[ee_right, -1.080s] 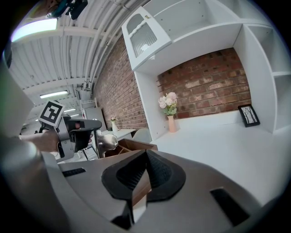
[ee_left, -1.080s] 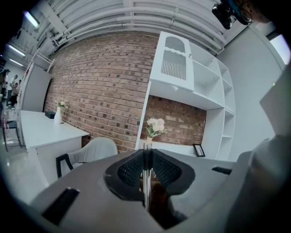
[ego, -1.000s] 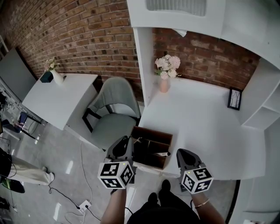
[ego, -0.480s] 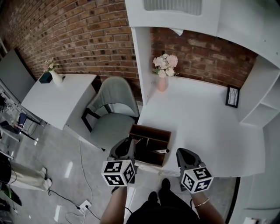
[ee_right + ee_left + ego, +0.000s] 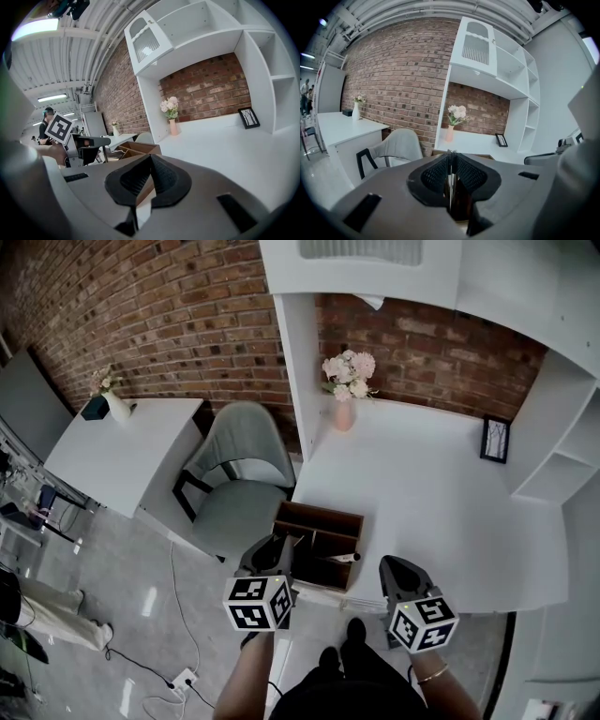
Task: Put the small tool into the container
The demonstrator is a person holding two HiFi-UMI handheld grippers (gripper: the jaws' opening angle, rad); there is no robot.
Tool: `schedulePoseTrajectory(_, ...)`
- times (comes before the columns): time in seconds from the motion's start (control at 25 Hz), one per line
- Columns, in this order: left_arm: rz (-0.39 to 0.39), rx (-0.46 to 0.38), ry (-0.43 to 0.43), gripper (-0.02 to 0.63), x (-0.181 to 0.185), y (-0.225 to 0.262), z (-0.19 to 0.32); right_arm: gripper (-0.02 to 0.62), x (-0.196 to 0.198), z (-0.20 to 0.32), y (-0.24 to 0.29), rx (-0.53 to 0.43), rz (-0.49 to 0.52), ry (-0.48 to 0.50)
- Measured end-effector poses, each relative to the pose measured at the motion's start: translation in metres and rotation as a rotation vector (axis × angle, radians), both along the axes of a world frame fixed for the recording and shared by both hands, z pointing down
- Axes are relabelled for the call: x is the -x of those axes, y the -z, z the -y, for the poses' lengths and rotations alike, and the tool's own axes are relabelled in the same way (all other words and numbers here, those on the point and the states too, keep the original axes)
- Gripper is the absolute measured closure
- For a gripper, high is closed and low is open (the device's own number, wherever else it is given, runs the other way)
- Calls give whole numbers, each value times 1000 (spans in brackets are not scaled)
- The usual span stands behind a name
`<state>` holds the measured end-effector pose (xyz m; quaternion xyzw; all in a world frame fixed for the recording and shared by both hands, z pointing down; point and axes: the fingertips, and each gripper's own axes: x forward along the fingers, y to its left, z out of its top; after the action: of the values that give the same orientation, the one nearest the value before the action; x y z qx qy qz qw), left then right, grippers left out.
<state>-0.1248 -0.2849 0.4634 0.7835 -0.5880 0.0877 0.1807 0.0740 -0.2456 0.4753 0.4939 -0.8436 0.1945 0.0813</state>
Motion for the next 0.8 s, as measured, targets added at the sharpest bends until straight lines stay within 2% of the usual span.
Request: schedulePoseTrajectory(0.8, -25, 28, 20, 538, 14, -7, 10, 591, -1, -4, -2, 5, 2, -1)
